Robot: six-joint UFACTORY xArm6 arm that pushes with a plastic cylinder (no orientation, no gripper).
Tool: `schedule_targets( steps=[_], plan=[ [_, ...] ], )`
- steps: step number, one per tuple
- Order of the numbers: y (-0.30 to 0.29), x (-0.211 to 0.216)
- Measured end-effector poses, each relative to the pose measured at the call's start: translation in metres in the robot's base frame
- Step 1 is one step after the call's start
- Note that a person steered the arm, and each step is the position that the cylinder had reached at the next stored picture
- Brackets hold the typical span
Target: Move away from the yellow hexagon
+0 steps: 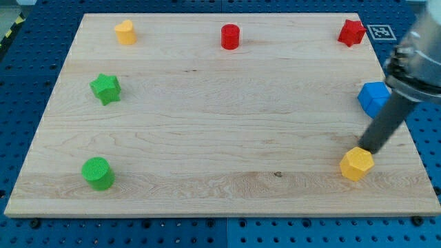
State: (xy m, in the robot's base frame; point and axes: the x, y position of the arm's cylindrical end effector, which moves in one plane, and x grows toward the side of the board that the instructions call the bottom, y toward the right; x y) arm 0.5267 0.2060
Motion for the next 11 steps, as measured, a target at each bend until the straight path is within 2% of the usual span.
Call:
schedule_targets(
  steps=[1, 2, 4, 5, 6, 8, 9, 11],
  plan=[
    [-0.046, 0.0],
    [-0.04, 0.007],
    [0.035, 0.028],
    [-0.006, 0.015],
    [-0.066, -0.015],
    [-0.183, -0.12],
    [-0.257, -0.166],
    [-0.436, -0.225]
  ],
)
